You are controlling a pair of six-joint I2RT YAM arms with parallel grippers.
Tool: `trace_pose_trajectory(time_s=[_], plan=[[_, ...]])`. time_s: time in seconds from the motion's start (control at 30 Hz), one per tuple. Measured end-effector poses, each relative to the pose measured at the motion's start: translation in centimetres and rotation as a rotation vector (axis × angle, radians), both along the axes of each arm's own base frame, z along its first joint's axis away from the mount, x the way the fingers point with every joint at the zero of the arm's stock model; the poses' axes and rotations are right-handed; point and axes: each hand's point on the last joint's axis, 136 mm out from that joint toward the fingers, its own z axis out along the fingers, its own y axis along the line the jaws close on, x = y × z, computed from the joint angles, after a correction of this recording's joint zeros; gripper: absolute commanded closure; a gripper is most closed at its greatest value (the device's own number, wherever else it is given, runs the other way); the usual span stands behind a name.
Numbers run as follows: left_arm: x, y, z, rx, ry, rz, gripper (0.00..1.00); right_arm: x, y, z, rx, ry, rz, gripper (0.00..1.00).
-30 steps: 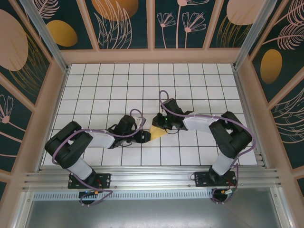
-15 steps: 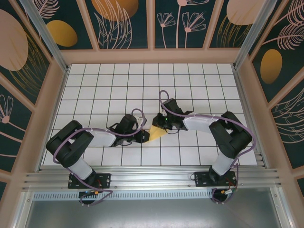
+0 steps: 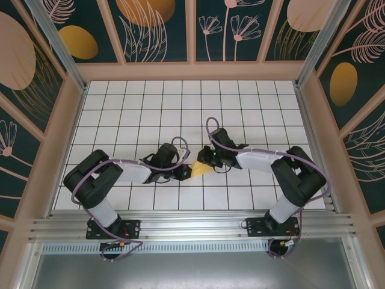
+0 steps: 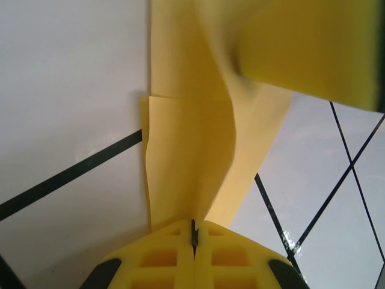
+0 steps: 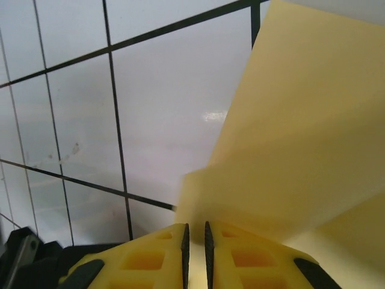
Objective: Fold a paper plane with a square sheet of paper (pick it up from the middle)
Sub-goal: Fourth fold the wing at the center of the table.
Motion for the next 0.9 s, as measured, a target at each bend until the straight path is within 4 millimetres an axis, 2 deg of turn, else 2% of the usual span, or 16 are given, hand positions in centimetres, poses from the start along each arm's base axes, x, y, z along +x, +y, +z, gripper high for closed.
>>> trace_pose_trajectory(time_s=[0.17,0.4,0.53,0.9], plan=[[-0.2,-0.6,0.0,-0.032,0.031,-0.011,1.0,-0.4,-0.4,1.2,0.031,-0.018,-0.01,0.8],[-0.3,-1.8,0.1,-0.079,0.097,-0.032,1.0,-1.1,-0.2,0.9,0.059,0.002,0.011,0.8],[-0.3,-2.1,0.1,-0.092,0.119,-0.038,1.0,-0.6,-0.4,0.9,0.066,-0.006,-0.003,0.8],[-0.3,-2.8,0.1,-0.08,0.153,-0.077,1.0,-0.2,-2.4,-1.8,0.036,0.045,-0.077,0.81]])
